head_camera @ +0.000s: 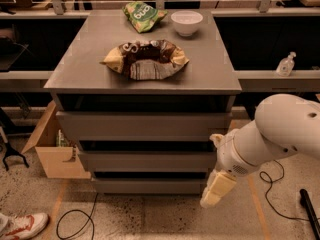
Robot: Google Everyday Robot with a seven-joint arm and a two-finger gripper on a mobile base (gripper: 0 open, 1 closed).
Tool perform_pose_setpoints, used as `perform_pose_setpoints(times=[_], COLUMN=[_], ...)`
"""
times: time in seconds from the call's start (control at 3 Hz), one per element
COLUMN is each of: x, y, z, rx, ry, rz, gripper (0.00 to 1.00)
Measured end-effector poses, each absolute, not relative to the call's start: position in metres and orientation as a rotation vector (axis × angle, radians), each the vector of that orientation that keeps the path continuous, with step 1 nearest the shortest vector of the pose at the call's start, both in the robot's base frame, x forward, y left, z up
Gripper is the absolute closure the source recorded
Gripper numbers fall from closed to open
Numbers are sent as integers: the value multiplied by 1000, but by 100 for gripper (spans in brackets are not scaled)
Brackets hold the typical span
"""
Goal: Open bottom drawer
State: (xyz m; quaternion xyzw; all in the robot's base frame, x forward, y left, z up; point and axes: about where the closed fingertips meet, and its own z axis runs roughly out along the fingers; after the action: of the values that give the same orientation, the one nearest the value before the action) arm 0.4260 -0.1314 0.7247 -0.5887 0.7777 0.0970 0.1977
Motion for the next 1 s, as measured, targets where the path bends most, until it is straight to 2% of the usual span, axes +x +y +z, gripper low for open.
perform_pose_setpoints(times=[0.33,1.0], x=[422,419], y=[-127,-115], z=[703,600], rx=[-1656,-1705], ry=[2169,2164], rz=[339,413], gripper=[0,0])
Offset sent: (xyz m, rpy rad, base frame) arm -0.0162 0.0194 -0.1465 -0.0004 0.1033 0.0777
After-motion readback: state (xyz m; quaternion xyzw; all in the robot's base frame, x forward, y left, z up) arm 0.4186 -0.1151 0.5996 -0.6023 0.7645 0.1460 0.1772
